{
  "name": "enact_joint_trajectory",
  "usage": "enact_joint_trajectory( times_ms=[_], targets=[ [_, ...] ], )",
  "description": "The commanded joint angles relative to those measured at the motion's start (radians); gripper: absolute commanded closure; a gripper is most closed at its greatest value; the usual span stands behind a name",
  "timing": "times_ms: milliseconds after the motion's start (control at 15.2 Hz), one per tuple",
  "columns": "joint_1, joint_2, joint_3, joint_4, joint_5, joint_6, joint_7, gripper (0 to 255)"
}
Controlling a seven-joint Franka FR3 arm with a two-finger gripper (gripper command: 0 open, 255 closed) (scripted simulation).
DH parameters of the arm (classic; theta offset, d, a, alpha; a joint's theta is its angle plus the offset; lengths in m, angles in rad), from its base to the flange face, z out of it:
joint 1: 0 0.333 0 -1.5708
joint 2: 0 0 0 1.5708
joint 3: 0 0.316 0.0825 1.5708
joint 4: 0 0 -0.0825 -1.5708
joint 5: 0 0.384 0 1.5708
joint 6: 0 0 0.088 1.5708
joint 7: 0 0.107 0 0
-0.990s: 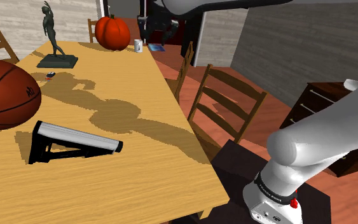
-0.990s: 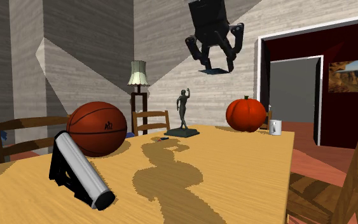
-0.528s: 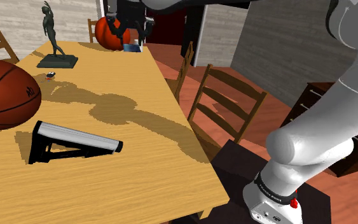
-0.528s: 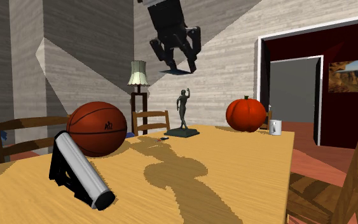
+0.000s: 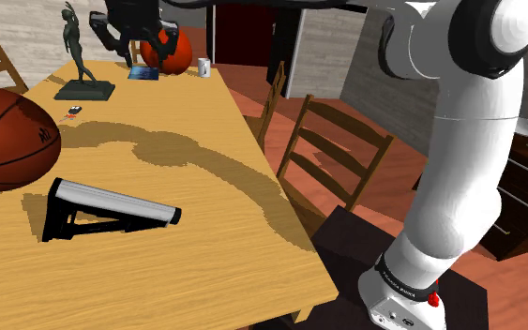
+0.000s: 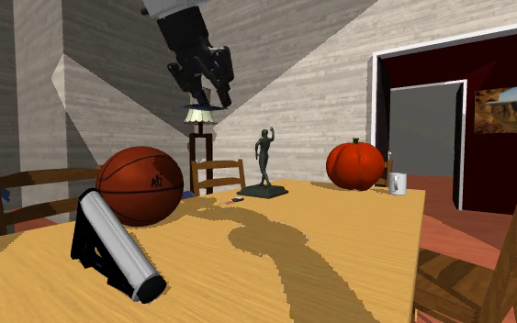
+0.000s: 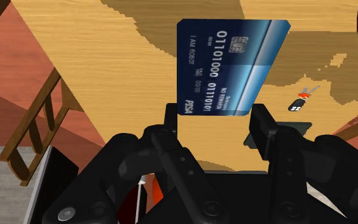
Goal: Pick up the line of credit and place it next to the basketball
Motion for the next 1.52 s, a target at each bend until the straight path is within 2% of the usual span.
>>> enact_joint_trajectory(
  times_ms=[0,264,330,396,594,792,1452],
  targets=[
    [0.133,0.086,-0.039,0.114,-0.075,-0.073,0.018,255],
    [0.421,0.265,-0.132,0.416,-0.211,-0.203,0.001,255],
    [0.508,0.320,-0.162,0.526,-0.249,-0.237,-0.021,255],
    [0.644,0.408,-0.209,0.718,-0.307,-0.285,-0.073,255],
    [0.560,0.365,-0.183,0.571,-0.271,-0.235,-0.012,255],
    [0.504,0.342,-0.166,0.472,-0.252,-0.194,0.031,255],
    [0.392,0.309,-0.142,0.251,-0.227,-0.079,0.136,255]
  ],
)
